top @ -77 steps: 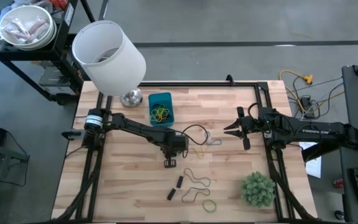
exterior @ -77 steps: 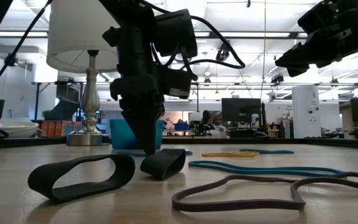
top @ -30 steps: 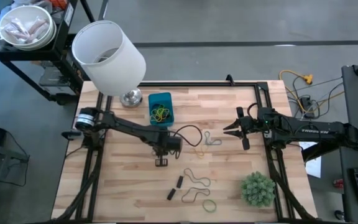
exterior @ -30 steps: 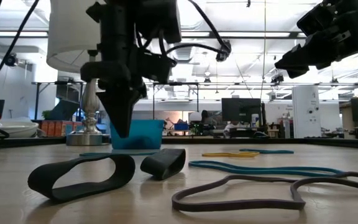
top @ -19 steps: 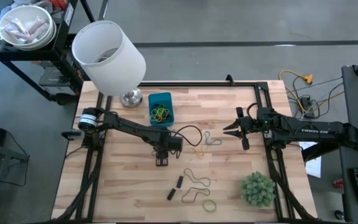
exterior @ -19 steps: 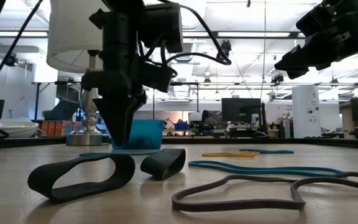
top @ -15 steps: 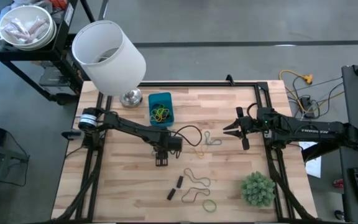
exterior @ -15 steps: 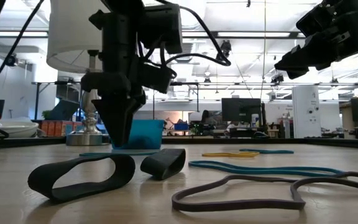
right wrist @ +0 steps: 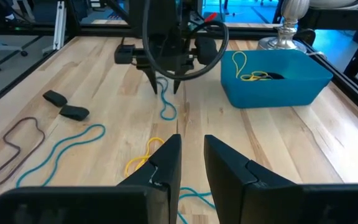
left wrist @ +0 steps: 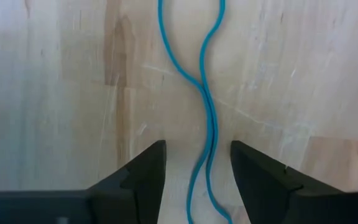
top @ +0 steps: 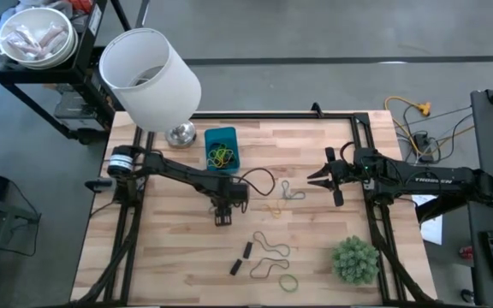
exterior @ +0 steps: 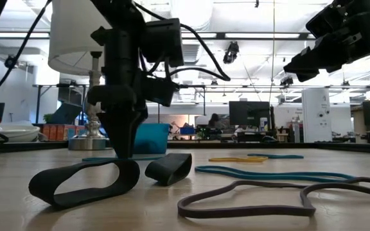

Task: Pick and place rubber bands into bin
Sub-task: Put the middle blue rubber band into the blue bin

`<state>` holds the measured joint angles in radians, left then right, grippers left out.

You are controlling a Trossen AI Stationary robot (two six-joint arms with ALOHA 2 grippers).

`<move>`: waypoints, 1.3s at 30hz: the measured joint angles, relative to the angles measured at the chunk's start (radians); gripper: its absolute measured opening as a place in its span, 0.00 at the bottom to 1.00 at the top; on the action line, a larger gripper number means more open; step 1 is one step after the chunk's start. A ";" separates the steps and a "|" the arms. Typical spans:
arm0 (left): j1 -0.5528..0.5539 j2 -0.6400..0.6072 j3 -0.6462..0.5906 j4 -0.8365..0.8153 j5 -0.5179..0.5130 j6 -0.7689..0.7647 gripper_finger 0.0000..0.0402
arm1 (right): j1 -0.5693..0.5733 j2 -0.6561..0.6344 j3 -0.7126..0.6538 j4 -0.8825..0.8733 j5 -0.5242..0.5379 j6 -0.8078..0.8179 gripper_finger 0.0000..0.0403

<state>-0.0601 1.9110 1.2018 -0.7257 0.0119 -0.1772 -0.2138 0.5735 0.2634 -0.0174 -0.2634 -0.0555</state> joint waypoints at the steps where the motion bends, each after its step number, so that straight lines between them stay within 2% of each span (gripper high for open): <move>1: 0.000 0.000 0.000 0.001 0.002 0.000 0.40 | 0.000 0.000 0.000 0.001 0.000 0.001 0.16; 4: 0.000 0.001 -0.011 0.013 0.002 0.000 0.34 | 0.000 0.000 0.000 0.000 0.000 0.000 0.16; 13: 0.003 0.003 -0.084 0.103 0.051 0.003 0.05 | 0.000 0.000 0.000 0.000 0.000 0.001 0.16; 15: 0.003 0.003 -0.100 0.124 0.058 0.011 0.01 | 0.000 0.000 0.000 0.000 0.000 0.001 0.16; 21: -0.015 0.003 -0.118 0.148 0.047 0.100 0.00 | 0.000 0.000 0.000 0.000 0.000 0.001 0.16; 29: -0.043 -0.005 -0.076 0.135 0.049 0.168 0.00 | 0.000 0.000 0.000 0.000 0.001 0.000 0.16; 39: -0.064 -0.109 -0.077 0.153 0.039 0.190 0.00 | 0.000 0.000 0.000 0.000 0.001 0.000 0.16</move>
<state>-0.1242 1.8021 1.1244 -0.5731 0.0504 0.0123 -0.2138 0.5732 0.2634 -0.0172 -0.2626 -0.0551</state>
